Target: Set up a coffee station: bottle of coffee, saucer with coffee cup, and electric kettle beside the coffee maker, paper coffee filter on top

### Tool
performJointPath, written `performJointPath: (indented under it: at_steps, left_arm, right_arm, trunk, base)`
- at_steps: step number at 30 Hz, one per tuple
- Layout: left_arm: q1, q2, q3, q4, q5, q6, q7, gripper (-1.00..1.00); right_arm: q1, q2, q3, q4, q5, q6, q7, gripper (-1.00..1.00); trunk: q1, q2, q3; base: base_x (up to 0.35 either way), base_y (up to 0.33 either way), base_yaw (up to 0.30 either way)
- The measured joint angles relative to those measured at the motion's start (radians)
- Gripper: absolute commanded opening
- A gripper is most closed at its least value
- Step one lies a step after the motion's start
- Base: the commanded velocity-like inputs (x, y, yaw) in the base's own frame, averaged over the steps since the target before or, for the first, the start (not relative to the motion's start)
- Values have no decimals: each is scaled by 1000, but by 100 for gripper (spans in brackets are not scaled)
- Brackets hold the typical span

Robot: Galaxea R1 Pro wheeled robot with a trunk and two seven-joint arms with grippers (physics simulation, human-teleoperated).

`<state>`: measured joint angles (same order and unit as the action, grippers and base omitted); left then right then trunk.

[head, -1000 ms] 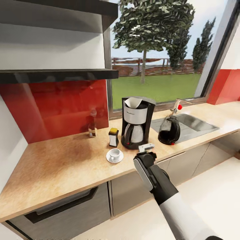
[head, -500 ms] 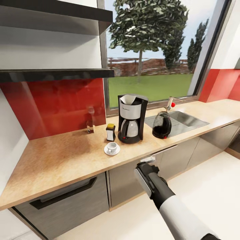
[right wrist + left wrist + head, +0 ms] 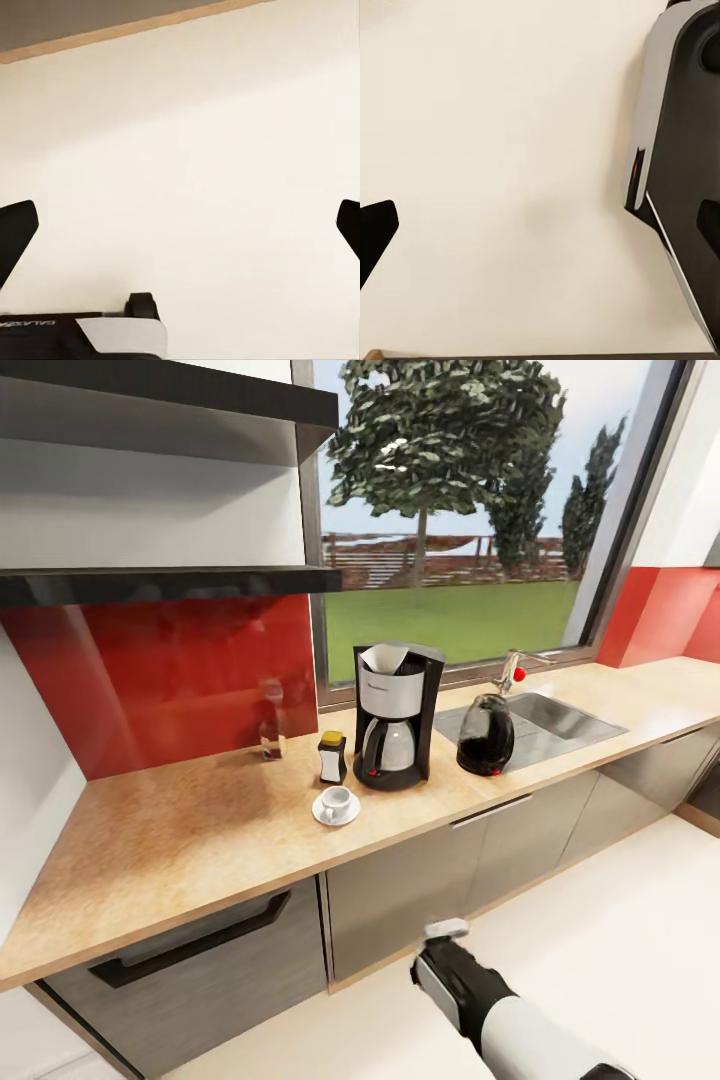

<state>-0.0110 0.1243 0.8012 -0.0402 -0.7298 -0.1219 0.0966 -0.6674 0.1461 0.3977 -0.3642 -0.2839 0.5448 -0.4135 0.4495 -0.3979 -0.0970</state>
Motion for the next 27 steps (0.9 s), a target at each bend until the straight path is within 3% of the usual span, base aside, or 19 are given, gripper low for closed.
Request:
performJointPath:
  at_steps: [1, 2, 4, 7, 9, 10, 14, 16, 18, 20, 24, 27]
  left_arm:
    - [0, 0, 0, 0, 0, -4, 0, 100]
    - [0, -4, 0, -1, 1, -10, 0, 100]
    - [0, -13, 0, -4, 0, -21, 0, 100]
    - [0, -27, 0, -8, -1, -29, 0, 100]
    - [0, -31, 0, -8, -2, -31, 0, 100]
    - [0, -33, 0, -9, -2, -33, 0, 100]
    - [0, -35, 1, -9, -1, -72, -1, 100]
    - [0, -36, 4, -9, 2, -100, -1, 100]
    - [0, -35, 7, -5, 2, -110, -1, 100]
    - [0, -35, 7, -2, 4, -112, -1, 100]
    - [1, -34, 5, 3, 4, -101, -3, 100]
    - [1, -35, 2, 5, 4, -83, -4, 100]
  right_arm:
    - [0, 0, 0, 58, 0, -70, 34, 100]
    - [3, 1, -1, 150, -2, -197, 75, 100]
    - [14, 1, -1, 264, -2, -382, 109, 100]
    - [77, -6, -4, 317, 1, -563, 126, 100]
    - [124, -8, -4, 326, 1, -600, 128, 100]
    - [180, -9, -3, 330, 2, -621, 130, 100]
    - [313, -11, -5, 335, 3, -639, 136, 100]
    - [426, -52, -5, 336, 3, -643, 295, 100]
    - [461, -85, -3, 336, 3, -644, 386, 100]
    - [494, -97, -1, 335, 4, -643, 437, 100]
    - [524, -104, -1, 335, 5, -636, 475, 100]
    - [528, -105, -2, 335, 4, -564, 481, 100]
  trunk:
    - [0, 0, 0]
    - [0, 0, 0]
    - [0, 0, 0]
    - [0, 0, 0]
    - [0, 0, 0]
    - [0, 0, 0]
    - [0, 0, 0]
    - [0, 0, 0]
    - [0, 0, 0]
    - [0, 0, 0]
    - [0, 0, 0]
    - [0, 0, 0]
  base:
    - [0, 0, 0]
    - [0, 0, 0]
    - [0, 0, 0]
    - [0, 0, 0]
    - [0, 0, 0]
    - [0, 0, 0]
    - [0, 0, 0]
    - [0, 0, 0]
    - [0, 0, 0]
    - [0, 0, 0]
    - [0, 0, 0]
    - [0, 0, 0]
